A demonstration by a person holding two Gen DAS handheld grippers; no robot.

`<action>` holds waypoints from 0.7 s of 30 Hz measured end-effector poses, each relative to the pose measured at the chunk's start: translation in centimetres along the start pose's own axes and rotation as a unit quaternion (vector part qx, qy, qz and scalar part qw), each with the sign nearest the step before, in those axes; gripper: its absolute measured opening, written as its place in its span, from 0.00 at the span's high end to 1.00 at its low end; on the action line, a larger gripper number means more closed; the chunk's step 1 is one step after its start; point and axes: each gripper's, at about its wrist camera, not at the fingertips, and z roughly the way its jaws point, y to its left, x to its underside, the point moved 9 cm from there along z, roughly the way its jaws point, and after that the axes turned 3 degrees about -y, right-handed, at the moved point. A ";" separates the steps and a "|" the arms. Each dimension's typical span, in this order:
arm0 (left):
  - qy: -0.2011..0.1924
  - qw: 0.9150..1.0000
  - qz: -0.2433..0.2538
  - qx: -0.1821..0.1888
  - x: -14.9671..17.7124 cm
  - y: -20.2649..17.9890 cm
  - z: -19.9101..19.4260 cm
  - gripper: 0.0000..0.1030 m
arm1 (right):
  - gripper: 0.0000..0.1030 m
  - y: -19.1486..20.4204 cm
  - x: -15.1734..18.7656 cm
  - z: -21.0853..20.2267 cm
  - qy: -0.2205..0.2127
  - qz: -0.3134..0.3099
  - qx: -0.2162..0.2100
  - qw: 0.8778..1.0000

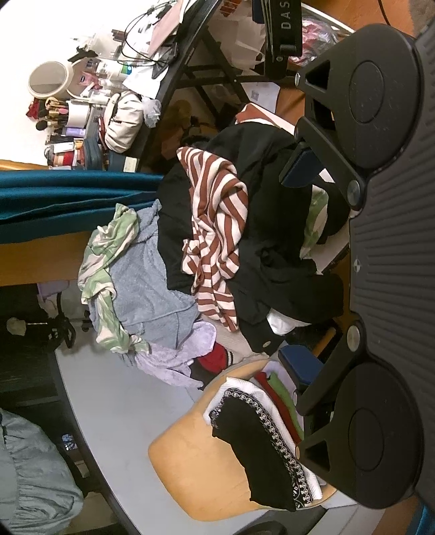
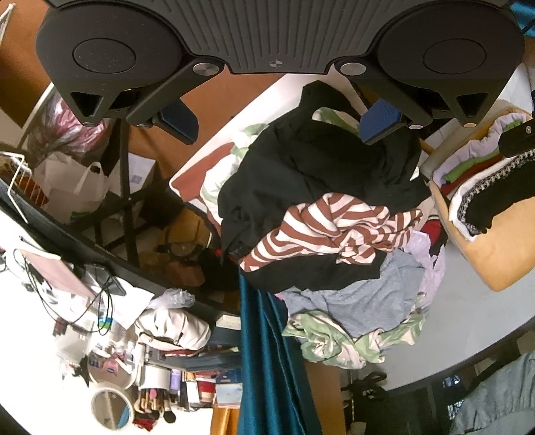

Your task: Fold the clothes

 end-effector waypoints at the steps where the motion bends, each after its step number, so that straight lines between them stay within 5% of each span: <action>1: -0.002 1.000 0.003 0.001 0.0 -0.1 -0.1 0.01 | 0.01 0.2 0.1 0.0 0.001 -0.002 -0.001 1.000; 9: -0.014 1.000 0.010 -0.001 1.1 0.8 -0.7 0.01 | 0.01 2.5 0.5 1.2 0.031 -0.035 0.007 0.999; 21: -0.015 0.999 -0.025 0.015 1.2 7.9 1.4 0.01 | 0.01 8.7 -1.1 3.1 0.040 -0.054 0.045 0.997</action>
